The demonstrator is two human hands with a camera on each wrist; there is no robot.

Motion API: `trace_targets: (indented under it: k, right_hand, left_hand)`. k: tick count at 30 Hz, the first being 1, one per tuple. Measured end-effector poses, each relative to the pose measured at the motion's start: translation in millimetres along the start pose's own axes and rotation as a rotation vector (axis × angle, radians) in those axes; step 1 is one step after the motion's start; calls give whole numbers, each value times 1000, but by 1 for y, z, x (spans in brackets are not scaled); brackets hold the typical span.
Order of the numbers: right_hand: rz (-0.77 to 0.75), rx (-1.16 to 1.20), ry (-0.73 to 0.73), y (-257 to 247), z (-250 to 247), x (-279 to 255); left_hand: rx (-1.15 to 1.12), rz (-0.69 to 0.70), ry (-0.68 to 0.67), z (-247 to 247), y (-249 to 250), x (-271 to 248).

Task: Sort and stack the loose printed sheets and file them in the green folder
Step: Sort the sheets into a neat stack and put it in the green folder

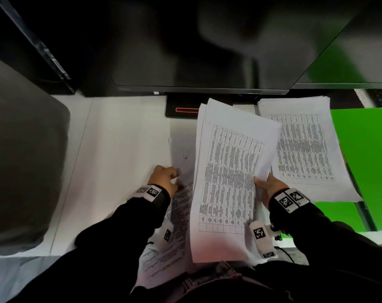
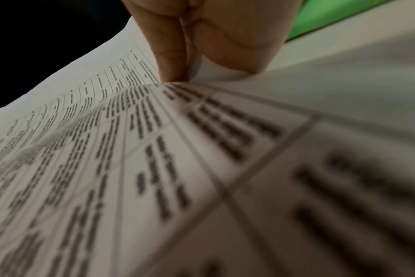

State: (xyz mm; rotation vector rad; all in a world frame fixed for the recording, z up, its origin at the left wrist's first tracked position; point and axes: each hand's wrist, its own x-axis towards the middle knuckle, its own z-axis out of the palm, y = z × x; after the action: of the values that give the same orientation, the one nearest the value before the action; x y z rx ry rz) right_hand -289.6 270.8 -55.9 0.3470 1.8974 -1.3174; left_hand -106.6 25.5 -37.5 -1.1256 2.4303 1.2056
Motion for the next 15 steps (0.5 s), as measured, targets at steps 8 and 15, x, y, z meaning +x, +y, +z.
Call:
trace_targets:
  k: [8,15]
  right_hand:
    - [-16,147,1,-2,-3,4]
    - [-89,203,7,-13,8,-4]
  left_hand:
    - [-176,-93,78,-22,-7,-12]
    - [-284,-316,125,-48,-4,-6]
